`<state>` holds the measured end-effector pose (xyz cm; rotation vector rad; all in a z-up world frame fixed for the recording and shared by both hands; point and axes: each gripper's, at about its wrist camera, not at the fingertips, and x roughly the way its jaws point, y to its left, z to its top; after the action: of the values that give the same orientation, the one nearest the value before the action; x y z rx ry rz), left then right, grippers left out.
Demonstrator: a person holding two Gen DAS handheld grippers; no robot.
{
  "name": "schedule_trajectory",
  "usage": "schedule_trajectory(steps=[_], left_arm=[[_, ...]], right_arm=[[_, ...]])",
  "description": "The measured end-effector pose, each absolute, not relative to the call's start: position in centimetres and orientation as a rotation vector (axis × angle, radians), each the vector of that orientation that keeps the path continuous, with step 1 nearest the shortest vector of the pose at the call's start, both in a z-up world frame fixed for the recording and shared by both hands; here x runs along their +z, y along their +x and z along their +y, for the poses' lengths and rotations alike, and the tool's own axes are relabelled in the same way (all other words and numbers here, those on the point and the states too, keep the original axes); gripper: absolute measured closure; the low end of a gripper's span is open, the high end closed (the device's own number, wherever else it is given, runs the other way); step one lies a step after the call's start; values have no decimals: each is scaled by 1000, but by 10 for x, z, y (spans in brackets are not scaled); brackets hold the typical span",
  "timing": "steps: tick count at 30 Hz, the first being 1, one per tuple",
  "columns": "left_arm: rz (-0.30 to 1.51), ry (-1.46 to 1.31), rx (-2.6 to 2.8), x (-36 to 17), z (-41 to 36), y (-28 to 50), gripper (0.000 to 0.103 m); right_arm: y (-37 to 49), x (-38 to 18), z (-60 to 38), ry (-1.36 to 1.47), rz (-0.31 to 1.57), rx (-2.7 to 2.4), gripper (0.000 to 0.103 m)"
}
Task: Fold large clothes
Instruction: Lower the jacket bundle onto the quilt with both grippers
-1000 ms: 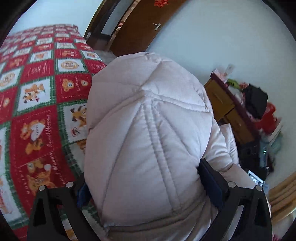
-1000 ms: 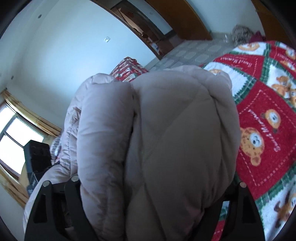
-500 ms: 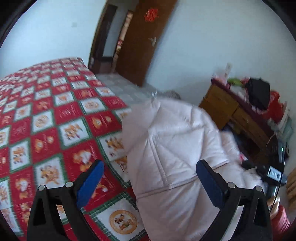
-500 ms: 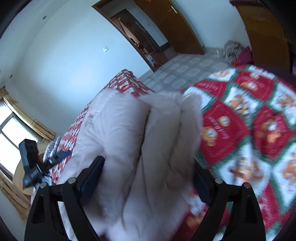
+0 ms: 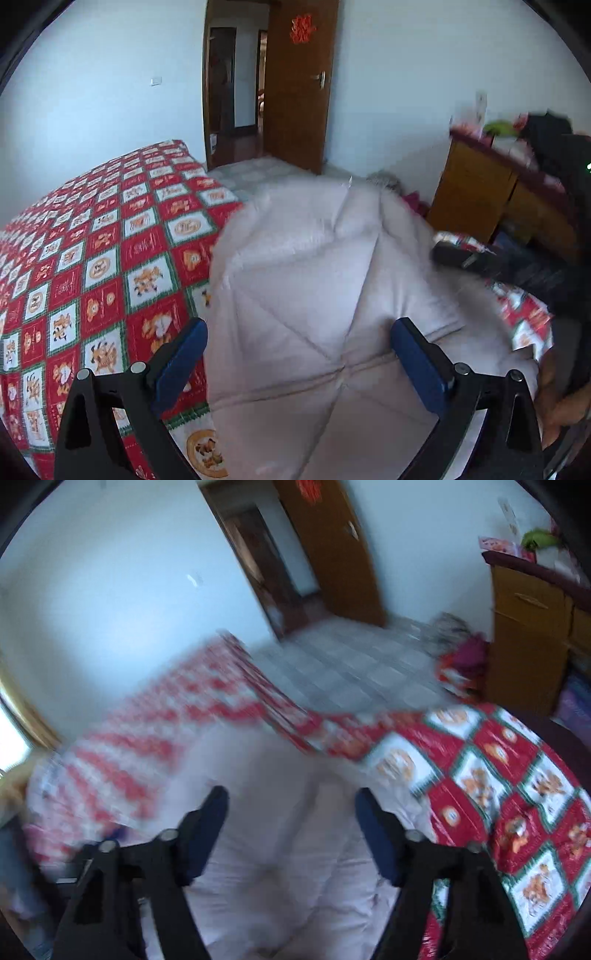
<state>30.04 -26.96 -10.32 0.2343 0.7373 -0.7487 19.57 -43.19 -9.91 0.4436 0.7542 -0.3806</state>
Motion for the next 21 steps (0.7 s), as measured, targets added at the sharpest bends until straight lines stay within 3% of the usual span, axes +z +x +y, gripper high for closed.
schedule_trajectory(steps=[6,15,21], left_arm=[[760,167,-801,-127,-264,311,1],[696,73,-809,-149,-250,303,1],[761,76,-809,-140,-249,309,1]], right_arm=[[172,-156,-443,608,675,-424,27],[166,-160,-430,555,646,-465,25],[173,-150,-429,508,663,-468,19]])
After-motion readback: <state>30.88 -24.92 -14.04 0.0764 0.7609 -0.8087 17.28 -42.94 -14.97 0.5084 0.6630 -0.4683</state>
